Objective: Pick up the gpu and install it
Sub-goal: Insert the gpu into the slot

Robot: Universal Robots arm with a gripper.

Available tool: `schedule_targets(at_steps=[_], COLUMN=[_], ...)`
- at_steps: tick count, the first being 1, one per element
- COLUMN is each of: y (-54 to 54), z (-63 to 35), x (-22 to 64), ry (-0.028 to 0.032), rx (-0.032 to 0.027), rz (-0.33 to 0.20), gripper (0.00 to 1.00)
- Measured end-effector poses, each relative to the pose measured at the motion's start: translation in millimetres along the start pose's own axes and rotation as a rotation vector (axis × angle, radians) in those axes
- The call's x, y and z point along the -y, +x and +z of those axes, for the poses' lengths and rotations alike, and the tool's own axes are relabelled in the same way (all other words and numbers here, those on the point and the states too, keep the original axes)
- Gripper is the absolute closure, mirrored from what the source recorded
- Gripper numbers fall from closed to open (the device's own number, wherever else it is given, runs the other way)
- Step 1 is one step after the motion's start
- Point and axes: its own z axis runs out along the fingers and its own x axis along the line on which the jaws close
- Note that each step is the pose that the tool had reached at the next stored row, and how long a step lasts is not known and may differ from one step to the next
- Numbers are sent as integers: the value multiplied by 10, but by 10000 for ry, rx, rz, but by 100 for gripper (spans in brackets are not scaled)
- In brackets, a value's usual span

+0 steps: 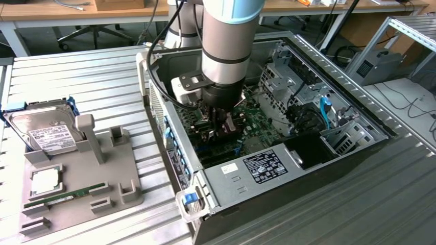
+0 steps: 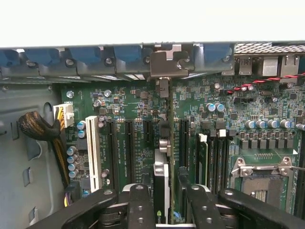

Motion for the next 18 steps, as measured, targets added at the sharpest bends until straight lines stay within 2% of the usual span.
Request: schedule_targets(at_steps=[3,4,7,9,14,18], y=[-1,-1,-2,-2,-4,-4], z=[2,2,-3,-6,-12,-12], x=[35,47,87,112,215,217], ry=[-77,-124,-315,-389,-630,-640], rx=[-1,-2,-8,-9,-13,-14], rz=[2,3,2,3,4,4], gripper=[66,66,66,66,66,66])
